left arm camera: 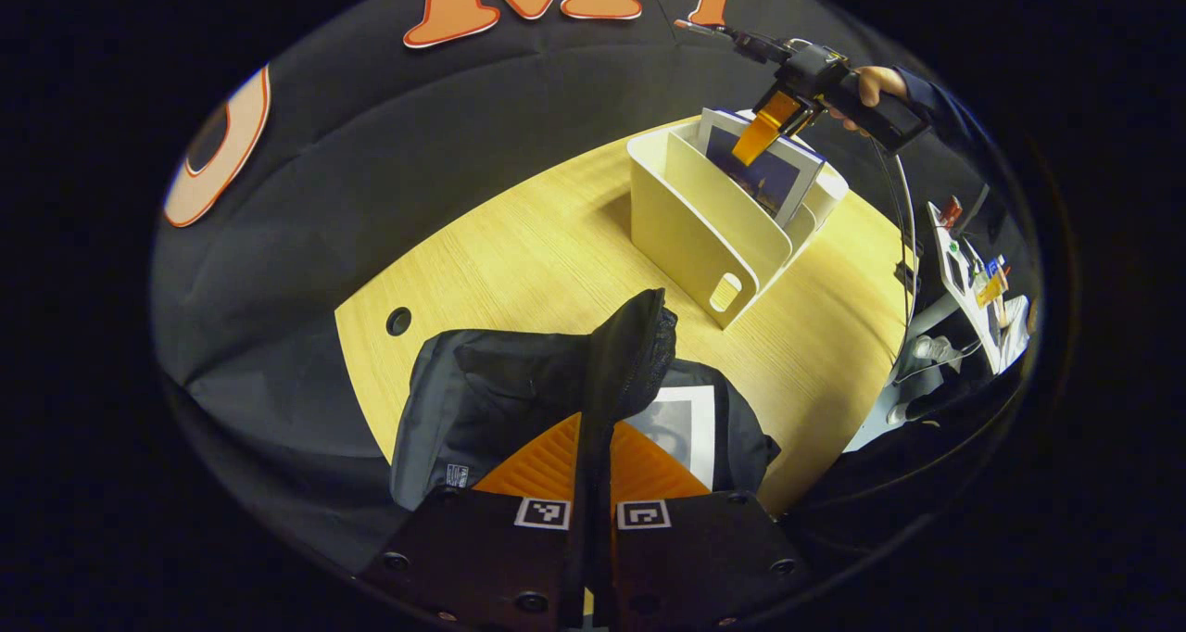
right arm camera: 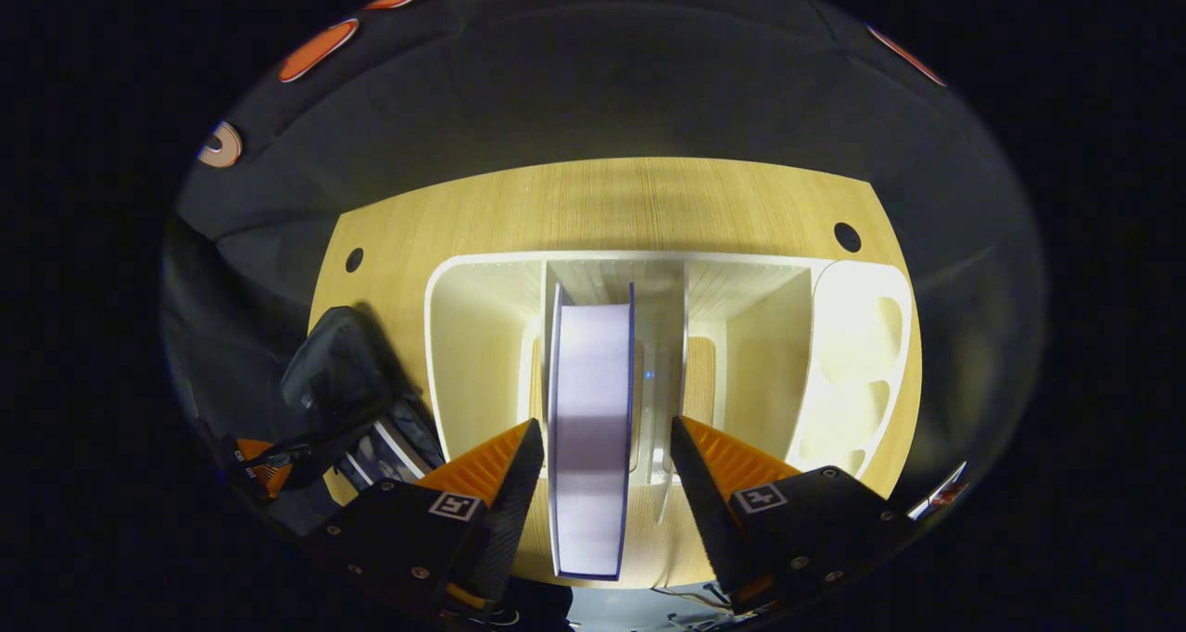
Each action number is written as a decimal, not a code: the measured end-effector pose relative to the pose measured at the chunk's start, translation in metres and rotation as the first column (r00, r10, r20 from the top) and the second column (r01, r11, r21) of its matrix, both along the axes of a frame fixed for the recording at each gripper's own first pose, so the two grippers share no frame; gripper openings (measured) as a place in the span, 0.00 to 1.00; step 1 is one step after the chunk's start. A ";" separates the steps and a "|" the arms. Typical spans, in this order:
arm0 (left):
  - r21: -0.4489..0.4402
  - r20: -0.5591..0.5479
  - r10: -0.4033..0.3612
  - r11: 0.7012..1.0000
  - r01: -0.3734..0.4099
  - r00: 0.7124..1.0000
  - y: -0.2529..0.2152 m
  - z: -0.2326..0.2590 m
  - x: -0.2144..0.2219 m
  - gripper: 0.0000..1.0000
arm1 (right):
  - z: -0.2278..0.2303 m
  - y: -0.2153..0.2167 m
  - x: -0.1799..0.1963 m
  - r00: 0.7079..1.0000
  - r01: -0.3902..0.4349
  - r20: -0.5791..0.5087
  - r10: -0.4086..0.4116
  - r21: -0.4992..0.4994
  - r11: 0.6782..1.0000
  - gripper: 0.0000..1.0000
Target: Open the schoolbag, grab two books from the bookshelf and put them into the schoolbag.
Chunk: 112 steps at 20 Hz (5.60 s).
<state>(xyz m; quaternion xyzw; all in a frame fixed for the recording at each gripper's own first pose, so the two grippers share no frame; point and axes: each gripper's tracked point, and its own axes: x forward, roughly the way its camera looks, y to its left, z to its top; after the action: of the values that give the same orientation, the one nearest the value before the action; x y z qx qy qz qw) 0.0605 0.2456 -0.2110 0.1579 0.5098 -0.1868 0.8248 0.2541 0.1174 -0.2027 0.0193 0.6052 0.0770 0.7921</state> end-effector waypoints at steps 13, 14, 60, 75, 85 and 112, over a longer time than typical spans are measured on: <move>-0.021 0.003 -0.026 0.999 0.026 1.000 0.001 -0.002 0.001 0.04 | 0.011 -0.003 -0.024 0.996 0.084 -0.006 -0.085 -0.093 0.992 0.37; -0.026 0.006 -0.036 0.999 0.036 0.999 0.002 -0.002 0.001 0.04 | 0.019 -0.003 -0.032 0.996 0.089 0.007 -0.089 -0.090 0.992 0.37; -0.141 0.067 -0.177 0.973 0.184 0.982 0.007 0.011 -0.017 0.04 | 0.046 0.133 -0.278 0.846 0.395 0.057 -0.529 0.599 0.696 0.36; -0.173 0.074 -0.190 0.964 0.200 0.979 -0.007 0.021 -0.027 0.04 | -0.007 0.235 -0.224 0.836 0.334 0.018 -0.549 0.777 0.533 0.36; -0.203 0.077 -0.219 0.952 0.230 0.973 -0.025 0.022 -0.034 0.04 | -0.045 0.290 -0.196 0.801 0.351 -0.053 -0.596 0.849 0.396 0.36; -0.135 0.236 -0.062 0.986 0.096 0.970 -0.067 0.006 -0.033 0.22 | 0.003 0.101 -0.236 0.796 0.237 0.446 -0.408 0.391 0.890 0.98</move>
<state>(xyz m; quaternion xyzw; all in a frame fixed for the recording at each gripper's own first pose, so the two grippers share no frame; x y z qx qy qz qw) 0.0276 0.1782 -0.2052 0.1382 0.3887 -0.2368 0.8796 0.0178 0.2184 -0.1995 0.2281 0.3373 0.0369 0.9126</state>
